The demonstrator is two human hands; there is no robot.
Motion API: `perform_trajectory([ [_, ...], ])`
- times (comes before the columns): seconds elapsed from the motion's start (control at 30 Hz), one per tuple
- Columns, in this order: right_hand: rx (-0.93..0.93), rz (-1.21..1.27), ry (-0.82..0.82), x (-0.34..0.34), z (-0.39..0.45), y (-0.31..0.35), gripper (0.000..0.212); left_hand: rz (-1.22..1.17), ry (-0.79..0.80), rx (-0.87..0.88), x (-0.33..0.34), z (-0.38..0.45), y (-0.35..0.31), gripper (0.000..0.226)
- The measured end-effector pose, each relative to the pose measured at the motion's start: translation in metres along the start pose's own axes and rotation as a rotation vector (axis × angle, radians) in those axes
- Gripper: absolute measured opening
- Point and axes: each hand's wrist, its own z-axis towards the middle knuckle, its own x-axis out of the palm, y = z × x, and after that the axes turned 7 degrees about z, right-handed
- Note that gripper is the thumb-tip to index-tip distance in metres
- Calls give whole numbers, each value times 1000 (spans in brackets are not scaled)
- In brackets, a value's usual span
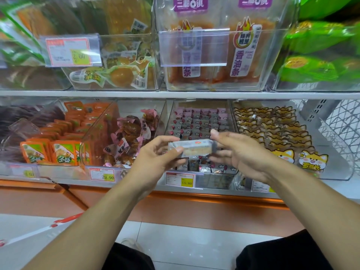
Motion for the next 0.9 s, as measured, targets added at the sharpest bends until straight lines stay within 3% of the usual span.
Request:
perform_trajectory([
  [0.23,64,49,9,-1,3,-3,40,265,92,142,1,-4,2,34],
  [0.3,29,37,10,-2,3,-4,44,464,46,200,-1,-3,2,34],
  [0.4,-98,-129,-38,-3,4,-4,47,898,-40,298,-7,-1,8,37],
  [0.53,-314,-267,-98,-4,3,-2,53,1090,-48,307,-9,-1,13,39],
  [0.63,-484,-468,-45,-3,3,-5,48,1323,20,278,-6,-2,16,47],
  [0.9,-607,-975,24,9,1,-23,37,1402,-4,311,0,1,20,59],
])
